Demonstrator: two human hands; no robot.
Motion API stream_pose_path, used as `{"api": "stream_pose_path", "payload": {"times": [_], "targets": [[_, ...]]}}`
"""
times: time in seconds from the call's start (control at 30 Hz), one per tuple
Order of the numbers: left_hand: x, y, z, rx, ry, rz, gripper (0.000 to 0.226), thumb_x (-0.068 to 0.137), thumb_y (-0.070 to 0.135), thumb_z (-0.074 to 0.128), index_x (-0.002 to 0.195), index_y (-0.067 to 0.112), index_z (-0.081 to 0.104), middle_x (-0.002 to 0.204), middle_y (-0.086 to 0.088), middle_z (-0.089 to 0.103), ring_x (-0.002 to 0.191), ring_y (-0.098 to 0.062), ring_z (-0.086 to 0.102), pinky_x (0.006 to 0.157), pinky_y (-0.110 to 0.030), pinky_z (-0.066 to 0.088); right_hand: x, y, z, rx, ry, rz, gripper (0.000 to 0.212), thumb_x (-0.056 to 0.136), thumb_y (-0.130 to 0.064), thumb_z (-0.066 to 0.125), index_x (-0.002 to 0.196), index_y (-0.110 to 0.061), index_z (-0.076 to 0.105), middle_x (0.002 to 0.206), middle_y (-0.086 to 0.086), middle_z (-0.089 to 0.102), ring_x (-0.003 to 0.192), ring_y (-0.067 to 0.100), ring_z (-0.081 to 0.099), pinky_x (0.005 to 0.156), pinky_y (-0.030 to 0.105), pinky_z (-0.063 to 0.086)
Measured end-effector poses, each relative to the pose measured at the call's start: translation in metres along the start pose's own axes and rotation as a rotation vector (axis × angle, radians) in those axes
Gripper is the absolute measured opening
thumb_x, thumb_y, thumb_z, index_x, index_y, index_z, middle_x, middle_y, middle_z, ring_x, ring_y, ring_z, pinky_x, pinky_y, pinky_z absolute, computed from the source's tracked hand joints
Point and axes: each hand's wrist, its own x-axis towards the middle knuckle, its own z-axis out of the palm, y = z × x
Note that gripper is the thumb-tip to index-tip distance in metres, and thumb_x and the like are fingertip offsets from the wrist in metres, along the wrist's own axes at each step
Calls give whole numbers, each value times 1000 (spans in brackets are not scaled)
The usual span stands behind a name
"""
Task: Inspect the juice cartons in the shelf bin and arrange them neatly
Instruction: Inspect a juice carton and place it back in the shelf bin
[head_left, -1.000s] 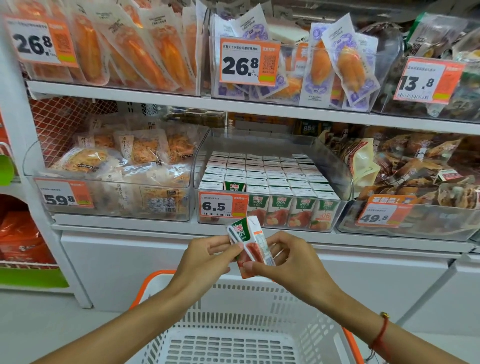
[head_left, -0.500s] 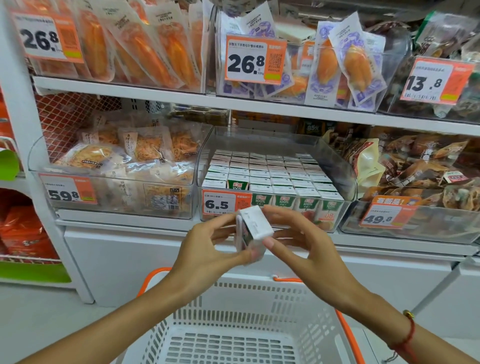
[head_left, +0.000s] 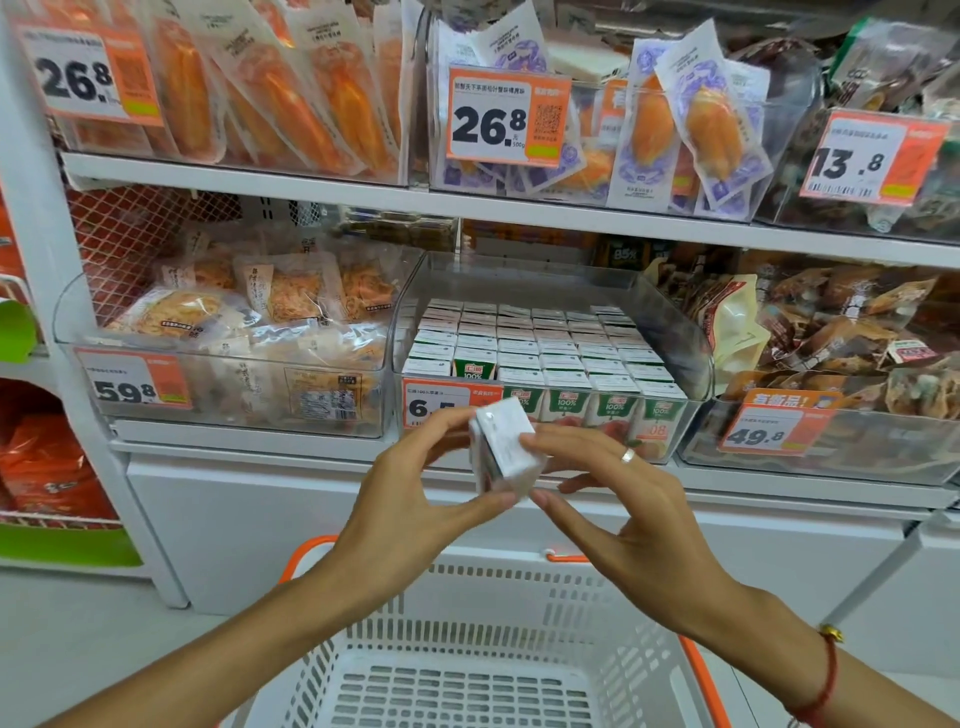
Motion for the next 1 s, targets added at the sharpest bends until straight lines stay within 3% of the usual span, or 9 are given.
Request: {"api": "stream_pose_path", "payload": {"times": [0.13,0.3,0.4,0.57,0.77,0.9,1.0], "targets": [[2,-3,-6,-295,-155,-310,65,68,45,75,127,43,48,112,14,72,105,-5,67,87,-22,55,0,4,-4,17,-61,87,38,91,-29,67,128,-32,58,121,-16,65,101,1,65,78,27,57],[3,-5,-5,-497,-177,-489,44,83,43,66,124,41,48,104,-2,76,98,-17,72,78,-23,59,2,4,-4,264,-236,320,36,85,-31,72,121,-34,66,125,-20,64,110,5,64,86,25,55],[4,-9,-3,-520,-164,-632,50,77,48,69,122,33,55,100,-3,77,93,-20,74,79,-29,60,3,2,-4,414,-261,452,33,81,-32,72,114,-31,69,112,-16,71,98,8,70,83,20,55],[4,-14,-7,-452,-359,-830,67,65,65,69,119,27,60,97,-11,76,93,-19,74,74,-32,61,4,2,4,497,-204,609,27,77,-37,69,101,-29,75,97,-7,77,85,14,74,77,24,58],[7,-19,-8,-385,-419,-934,91,54,76,69,122,17,53,99,-11,76,81,-15,75,66,-33,60,4,4,1,614,-250,832,32,73,-44,70,100,-27,78,93,2,77,87,17,74,82,27,58],[5,-18,-9,-382,-418,-926,90,52,72,70,121,17,53,98,-11,76,85,-15,75,66,-34,60,5,4,1,635,-260,874,35,74,-39,71,104,-23,76,95,3,77,88,19,74,78,23,59],[4,-15,-7,-425,-380,-884,79,57,65,72,120,20,56,98,-13,76,91,-18,74,70,-33,61,5,5,1,640,-259,901,50,65,-45,75,110,-23,70,95,3,77,90,19,74,84,29,59]]}}
